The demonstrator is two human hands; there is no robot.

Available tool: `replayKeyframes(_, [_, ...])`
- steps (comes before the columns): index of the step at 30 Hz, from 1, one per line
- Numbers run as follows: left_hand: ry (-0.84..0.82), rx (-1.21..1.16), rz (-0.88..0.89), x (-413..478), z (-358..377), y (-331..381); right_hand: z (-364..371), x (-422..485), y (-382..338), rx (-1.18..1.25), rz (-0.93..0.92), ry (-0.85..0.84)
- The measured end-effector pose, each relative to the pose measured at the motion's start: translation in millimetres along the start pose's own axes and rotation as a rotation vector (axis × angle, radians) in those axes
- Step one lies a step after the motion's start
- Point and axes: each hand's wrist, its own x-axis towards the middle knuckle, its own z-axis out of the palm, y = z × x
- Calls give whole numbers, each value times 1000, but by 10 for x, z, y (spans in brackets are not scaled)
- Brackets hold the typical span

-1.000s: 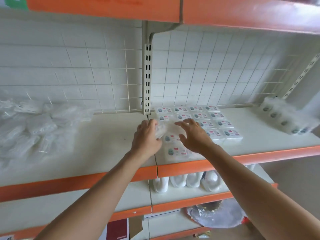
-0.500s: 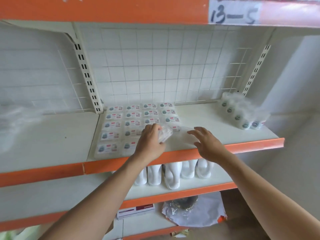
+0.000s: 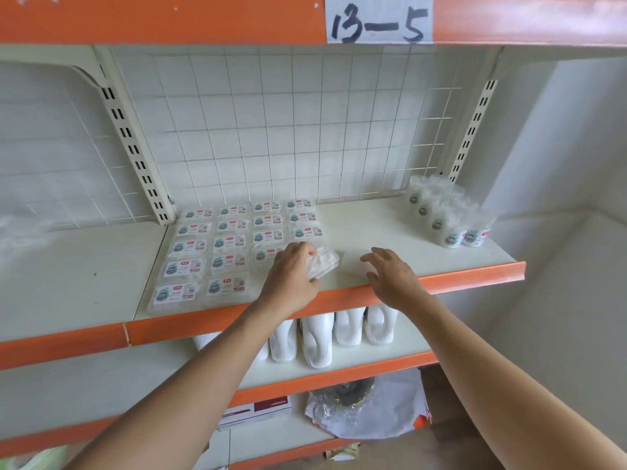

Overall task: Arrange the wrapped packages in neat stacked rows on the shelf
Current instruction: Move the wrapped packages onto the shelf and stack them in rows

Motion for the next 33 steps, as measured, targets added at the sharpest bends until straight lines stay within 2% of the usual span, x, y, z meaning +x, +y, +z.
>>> replayKeyframes(3, [-13,-37,4,35,-16,-43,-8,-17,-73,-12,-6,14])
replayKeyframes(11, [-14,-156,50,59,-107,-175,-60,-57,-429,75,-198,88])
replayKeyframes(16, [-29,-248,83,59,-191,-282,-55,-68,-593,166,-262,30])
replayKeyframes(22, [-81,-327,53,23,-272,-450,6,-15,-711,321,-245,66])
replayKeyframes(28, [-49,-418,-14,15,-283,-596,38,22,-840,619,-220,52])
replayKeyframes(33, [-10,-532,-176,1,-391,-557,-2,57,-960,603,-81,83])
